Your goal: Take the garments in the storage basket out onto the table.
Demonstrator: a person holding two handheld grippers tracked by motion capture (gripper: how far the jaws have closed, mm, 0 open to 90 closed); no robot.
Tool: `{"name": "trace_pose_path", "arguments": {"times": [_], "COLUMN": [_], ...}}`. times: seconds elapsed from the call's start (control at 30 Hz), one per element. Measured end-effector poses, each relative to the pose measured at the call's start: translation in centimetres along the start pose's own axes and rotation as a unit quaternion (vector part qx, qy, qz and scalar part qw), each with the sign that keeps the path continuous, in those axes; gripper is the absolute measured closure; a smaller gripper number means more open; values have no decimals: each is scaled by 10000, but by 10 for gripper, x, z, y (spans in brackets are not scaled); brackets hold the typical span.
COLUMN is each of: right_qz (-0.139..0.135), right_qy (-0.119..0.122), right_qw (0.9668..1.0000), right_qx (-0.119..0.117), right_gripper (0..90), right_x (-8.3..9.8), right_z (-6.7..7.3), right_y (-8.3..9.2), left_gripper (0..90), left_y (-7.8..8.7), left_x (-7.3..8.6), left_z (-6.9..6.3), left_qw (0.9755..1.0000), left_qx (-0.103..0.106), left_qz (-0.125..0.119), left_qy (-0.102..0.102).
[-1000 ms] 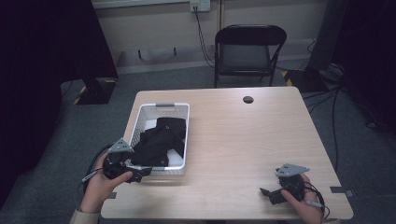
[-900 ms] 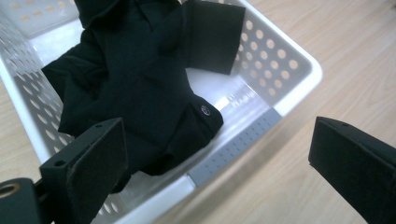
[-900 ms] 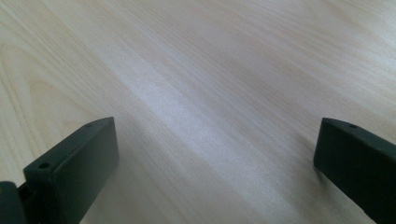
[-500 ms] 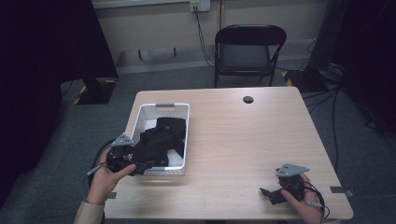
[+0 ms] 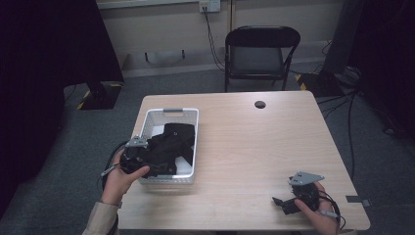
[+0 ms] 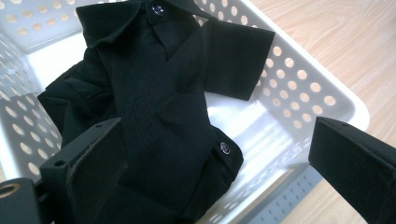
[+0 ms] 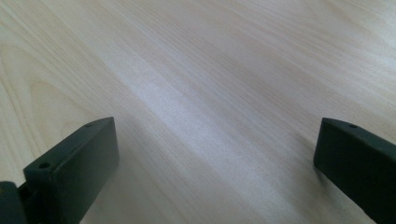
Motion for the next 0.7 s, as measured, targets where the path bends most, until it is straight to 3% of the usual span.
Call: {"name": "trace_pose_path", "arguments": {"times": [0.7], "right_qz": [-1], "right_qy": [1], "right_qw": [10000], "right_qx": [0], "right_gripper": [0], "right_x": [0], "right_z": [0], "right_y": [0], "left_gripper": [40], "left_y": [-24], "left_x": [-6], "left_z": [13], "left_qw": [9999], "left_qx": [-26], "left_qz": [69], "left_qy": [74]}}
Point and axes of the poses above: each handheld gripper's, and its own axes: y roughly backward along the jaws, x roughly out of its underside, z roughly to its left, the point moved 10 cm from there along -y, roughly forward along the jaws, and after that the axes turned 3 degrees about -z, right-handed, at the moved point
